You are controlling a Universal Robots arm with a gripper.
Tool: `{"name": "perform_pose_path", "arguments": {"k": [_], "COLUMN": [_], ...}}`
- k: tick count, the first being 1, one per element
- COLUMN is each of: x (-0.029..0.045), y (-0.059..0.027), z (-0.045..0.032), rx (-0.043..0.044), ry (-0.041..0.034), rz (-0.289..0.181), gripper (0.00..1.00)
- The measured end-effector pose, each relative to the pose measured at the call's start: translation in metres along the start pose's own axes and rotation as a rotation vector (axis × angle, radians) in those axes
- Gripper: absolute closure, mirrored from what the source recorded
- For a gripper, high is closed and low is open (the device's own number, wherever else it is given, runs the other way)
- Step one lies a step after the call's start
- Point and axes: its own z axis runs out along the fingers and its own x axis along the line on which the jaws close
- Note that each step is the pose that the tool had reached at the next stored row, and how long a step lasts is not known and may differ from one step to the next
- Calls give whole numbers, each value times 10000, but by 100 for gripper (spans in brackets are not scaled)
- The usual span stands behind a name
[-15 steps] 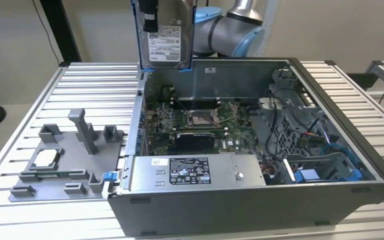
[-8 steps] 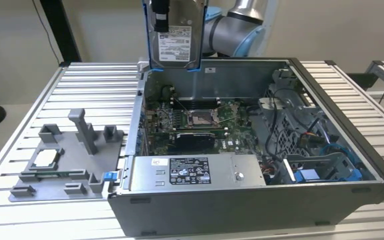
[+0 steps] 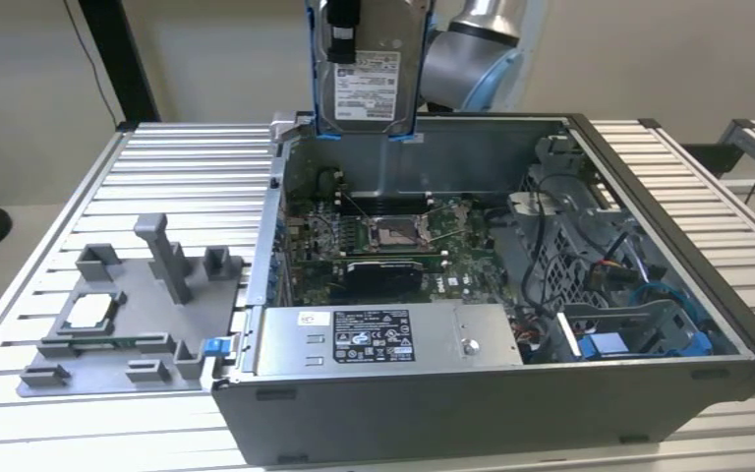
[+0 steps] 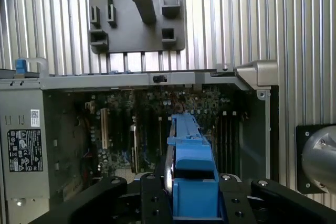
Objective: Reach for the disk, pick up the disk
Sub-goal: 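Pick up the disk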
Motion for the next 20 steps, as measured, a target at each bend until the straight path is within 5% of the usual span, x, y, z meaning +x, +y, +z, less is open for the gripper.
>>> {"name": "perform_pose_path", "arguments": {"k": [20], "x": [-37], "y": [-566], "z": [-13], "rx": [-12], "ry": [1], "rz": [0], "gripper": [100]}}
